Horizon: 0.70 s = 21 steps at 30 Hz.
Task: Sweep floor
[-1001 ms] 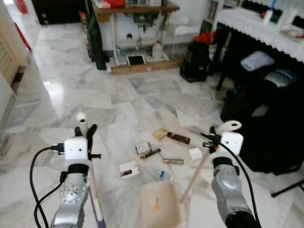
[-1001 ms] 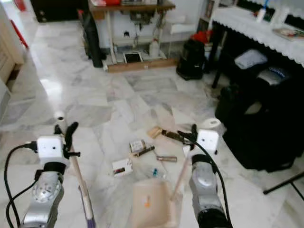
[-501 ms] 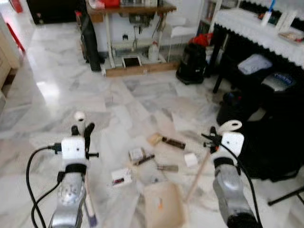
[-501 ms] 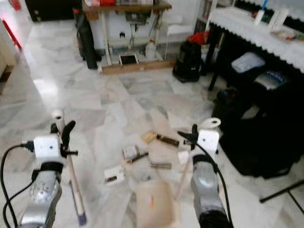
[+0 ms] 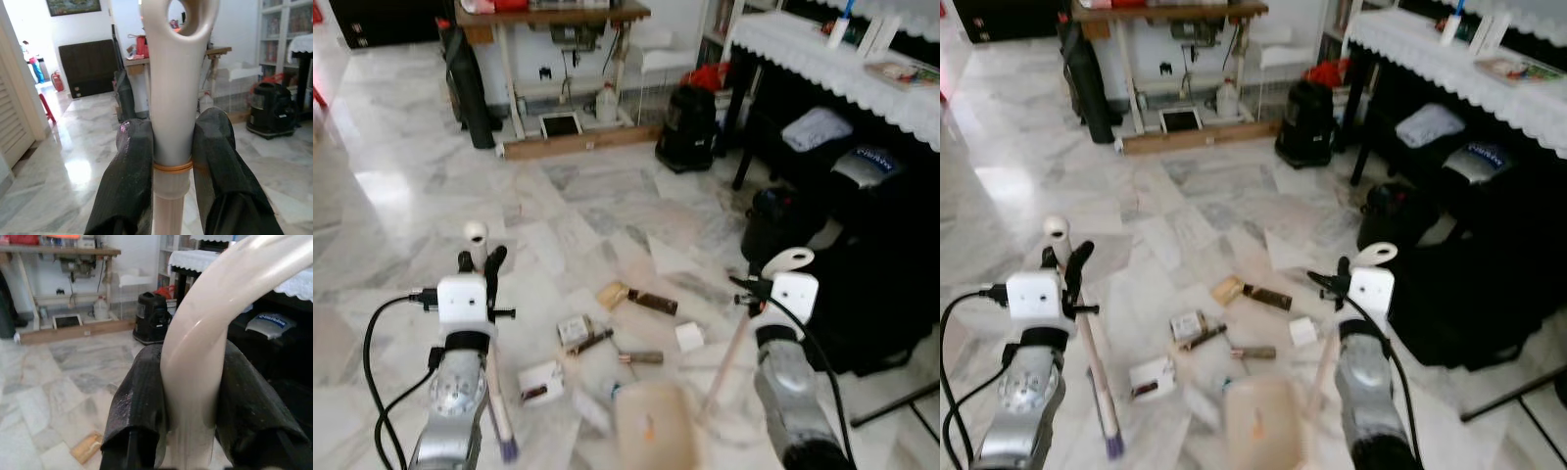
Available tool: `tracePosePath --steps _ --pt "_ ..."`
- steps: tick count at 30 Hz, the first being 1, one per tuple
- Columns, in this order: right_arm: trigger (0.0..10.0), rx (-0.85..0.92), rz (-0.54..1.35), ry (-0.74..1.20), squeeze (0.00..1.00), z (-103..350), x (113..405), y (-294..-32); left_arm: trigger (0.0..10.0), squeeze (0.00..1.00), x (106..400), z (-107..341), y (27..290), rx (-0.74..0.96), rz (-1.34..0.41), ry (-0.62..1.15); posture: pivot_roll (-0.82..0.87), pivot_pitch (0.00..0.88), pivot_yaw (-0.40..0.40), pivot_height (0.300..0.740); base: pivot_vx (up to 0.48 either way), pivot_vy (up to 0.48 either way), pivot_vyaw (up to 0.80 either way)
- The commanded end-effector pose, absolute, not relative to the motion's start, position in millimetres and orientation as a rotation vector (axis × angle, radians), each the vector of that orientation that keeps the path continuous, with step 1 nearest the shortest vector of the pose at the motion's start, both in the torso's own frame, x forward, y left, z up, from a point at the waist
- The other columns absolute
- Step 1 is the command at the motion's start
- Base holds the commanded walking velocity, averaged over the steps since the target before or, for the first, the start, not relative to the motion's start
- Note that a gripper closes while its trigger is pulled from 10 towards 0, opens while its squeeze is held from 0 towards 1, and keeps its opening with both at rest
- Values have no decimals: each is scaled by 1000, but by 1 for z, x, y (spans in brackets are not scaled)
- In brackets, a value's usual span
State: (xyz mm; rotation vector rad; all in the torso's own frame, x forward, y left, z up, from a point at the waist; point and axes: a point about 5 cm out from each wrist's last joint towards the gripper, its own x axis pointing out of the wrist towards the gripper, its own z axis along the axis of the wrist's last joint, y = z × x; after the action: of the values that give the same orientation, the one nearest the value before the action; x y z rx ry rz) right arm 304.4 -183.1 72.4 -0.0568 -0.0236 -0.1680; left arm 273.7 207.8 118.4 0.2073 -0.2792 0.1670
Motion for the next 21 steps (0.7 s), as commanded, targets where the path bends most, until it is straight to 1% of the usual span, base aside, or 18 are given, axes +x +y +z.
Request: tracePosePath --steps 1,8,18,21 --pt "10000 -33 -163 -68 0 82 308 -178 10000 0 275 128 207 228 157 -320 67 48 -59 740 292 0 0" --pt "10000 -36 -169 -62 0 80 306 -180 10000 0 275 128 204 224 138 -318 69 53 -55 740 291 0 0" --pt "10000 -41 -174 -47 0 75 302 -180 10000 0 275 127 198 231 65 -308 73 52 -50 740 0 0 0" --pt "10000 -46 -178 -36 0 71 300 -182 10000 0 273 124 194 255 7 -287 77 49 -47 740 0 0 0"
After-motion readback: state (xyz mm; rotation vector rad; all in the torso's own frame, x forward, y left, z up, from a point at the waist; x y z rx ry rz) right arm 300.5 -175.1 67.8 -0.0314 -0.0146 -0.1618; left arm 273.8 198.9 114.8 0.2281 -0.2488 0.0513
